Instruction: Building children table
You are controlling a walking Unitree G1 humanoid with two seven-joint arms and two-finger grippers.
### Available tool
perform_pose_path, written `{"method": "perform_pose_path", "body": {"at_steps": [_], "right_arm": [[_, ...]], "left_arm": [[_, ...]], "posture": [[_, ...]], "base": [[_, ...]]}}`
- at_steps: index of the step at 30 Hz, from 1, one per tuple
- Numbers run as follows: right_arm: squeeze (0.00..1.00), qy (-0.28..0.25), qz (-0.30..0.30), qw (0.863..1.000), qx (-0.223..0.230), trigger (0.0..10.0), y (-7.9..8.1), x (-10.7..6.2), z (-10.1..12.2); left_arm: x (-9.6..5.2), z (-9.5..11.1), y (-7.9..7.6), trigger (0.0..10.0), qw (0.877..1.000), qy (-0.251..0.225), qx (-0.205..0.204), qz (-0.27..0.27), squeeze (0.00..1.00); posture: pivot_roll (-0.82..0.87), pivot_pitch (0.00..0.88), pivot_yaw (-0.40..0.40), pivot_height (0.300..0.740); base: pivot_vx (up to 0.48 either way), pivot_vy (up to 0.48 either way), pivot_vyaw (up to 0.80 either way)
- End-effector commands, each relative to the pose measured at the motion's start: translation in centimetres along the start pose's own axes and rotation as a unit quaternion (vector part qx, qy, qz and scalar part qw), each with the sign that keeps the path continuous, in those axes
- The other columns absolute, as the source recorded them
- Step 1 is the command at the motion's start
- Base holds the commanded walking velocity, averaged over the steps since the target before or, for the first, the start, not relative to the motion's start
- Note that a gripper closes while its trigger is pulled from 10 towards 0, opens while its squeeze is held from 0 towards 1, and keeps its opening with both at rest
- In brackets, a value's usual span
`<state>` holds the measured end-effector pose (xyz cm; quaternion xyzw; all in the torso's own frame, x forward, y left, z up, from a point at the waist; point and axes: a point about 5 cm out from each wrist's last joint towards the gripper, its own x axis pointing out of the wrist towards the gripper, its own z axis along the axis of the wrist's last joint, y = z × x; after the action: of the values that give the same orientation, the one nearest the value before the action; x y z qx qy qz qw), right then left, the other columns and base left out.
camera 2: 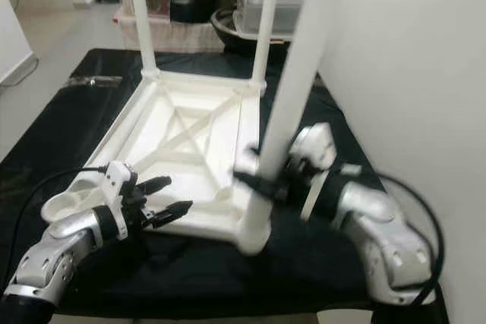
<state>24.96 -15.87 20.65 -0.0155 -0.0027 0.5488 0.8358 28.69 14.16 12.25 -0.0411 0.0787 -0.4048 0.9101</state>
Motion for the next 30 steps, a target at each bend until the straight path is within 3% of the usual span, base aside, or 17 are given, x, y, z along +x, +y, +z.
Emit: {"method": "perform_pose_path", "body": {"at_steps": [1,6,8,9,10,11,12,16,17,19,20,21,23,25,28,29,30], "right_arm": [[0.00,0.012,0.038,0.999,0.025,0.0,0.8,0.4,-0.9],[0.00,0.031,0.025,0.998,0.040,0.0,1.2,0.5,-2.4],[0.00,0.047,-0.133,0.989,0.053,0.0,-1.1,0.9,-3.8],[0.00,0.061,-0.270,0.958,0.071,0.0,-3.1,0.6,-4.7],[0.00,0.077,-0.438,0.891,0.095,0.0,-4.5,-0.8,-5.8],[0.00,0.092,-0.534,0.833,0.112,0.0,-4.9,-2.0,-6.7],[0.00,0.102,-0.586,0.795,0.122,0.0,-5.0,-2.8,-7.2],[0.00,0.102,-0.611,0.774,0.131,0.0,-3.5,-2.9,-7.5],[0.00,0.103,-0.572,0.806,0.113,10.0,-1.9,-1.0,-6.8],[0.00,0.103,-0.572,0.806,0.113,10.0,-1.9,-1.0,-6.8],[0.00,0.083,-0.521,0.842,0.110,10.0,-1.0,0.5,-6.2],[1.00,0.048,-0.473,0.873,0.107,10.0,-0.4,1.6,-5.3],[1.00,0.024,-0.445,0.889,0.106,10.0,-0.1,2.2,-4.8],[1.00,-0.010,-0.354,0.929,0.106,10.0,0.4,3.2,-3.2],[1.00,-0.014,-0.319,0.942,0.106,10.0,0.6,3.6,-2.6],[0.00,-0.024,-0.257,0.961,0.097,10.0,0.8,3.6,-1.7],[0.00,-0.024,-0.257,0.961,0.097,10.0,0.8,3.6,-1.7]], "left_arm": [[-0.1,-0.4,-0.2,10.0,1.000,0.004,-0.002,0.001,0.00],[-0.3,-0.4,-0.2,10.0,1.000,0.006,-0.005,0.000,0.00],[-0.2,-0.4,0.0,10.0,1.000,0.009,-0.002,-0.001,0.00],[-0.2,-0.4,0.1,10.0,1.000,0.009,-0.001,-0.001,0.00],[-0.2,-0.3,0.0,10.0,1.000,0.008,-0.001,-0.001,0.00],[-0.2,-0.3,0.0,10.0,1.000,0.007,-0.001,-0.001,0.00],[-0.2,-0.2,0.0,10.0,1.000,0.006,-0.001,-0.001,0.00],[-0.3,-0.4,-0.2,10.0,1.000,0.008,-0.003,-0.001,0.00],[-0.4,-0.6,-0.2,10.0,1.000,0.011,-0.005,-0.003,0.00],[-0.4,-0.6,-0.2,10.0,1.000,0.011,-0.005,-0.003,0.00],[-0.3,-0.6,-0.2,10.0,1.000,0.013,-0.004,-0.006,0.00],[-0.1,-0.6,-0.2,10.0,1.000,0.013,-0.003,-0.008,0.00],[0.0,-0.5,-0.1,10.0,1.000,0.013,-0.002,-0.009,0.00],[0.2,-0.1,-0.1,10.0,1.000,0.007,-0.001,-0.009,0.00],[0.2,0.0,-0.1,10.0,1.000,0.004,-0.001,-0.009,0.00],[0.1,-0.1,0.0,10.0,1.000,0.005,-0.001,-0.007,0.00],[0.1,-0.1,0.0,10.0,1.000,0.005,-0.001,-0.007,0.00]], "posture": [[0.09,0.000,-0.089,0.740],[0.08,0.000,-0.083,0.740],[0.08,0.000,-0.078,0.740],[0.07,0.000,-0.078,0.740],[0.08,0.000,-0.081,0.740],[0.08,0.000,-0.080,0.740],[0.08,0.000,-0.080,0.740],[0.08,0.000,-0.073,0.740],[0.07,0.000,-0.063,0.740],[0.07,0.000,-0.063,0.740],[0.06,0.000,-0.059,0.740],[0.06,0.000,-0.061,0.740],[0.06,0.000,-0.061,0.740],[0.06,0.000,-0.069,0.740],[0.06,0.000,-0.069,0.740],[0.07,0.000,-0.070,0.740],[0.07,0.000,-0.070,0.740]], "base": [[0.000,0.000,0.00],[0.000,0.000,0.00],[0.000,0.000,0.00],[0.000,0.000,0.00],[0.000,0.000,0.00],[0.000,0.000,0.00],[0.000,0.000,0.00],[0.000,0.000,0.00],[0.000,0.000,0.00],[0.000,0.000,0.00],[0.000,0.000,0.00],[0.000,0.000,0.00],[0.000,0.000,0.00],[0.000,0.000,0.00],[0.000,0.000,0.00],[0.000,0.000,0.00],[0.000,0.000,0.00]]}}
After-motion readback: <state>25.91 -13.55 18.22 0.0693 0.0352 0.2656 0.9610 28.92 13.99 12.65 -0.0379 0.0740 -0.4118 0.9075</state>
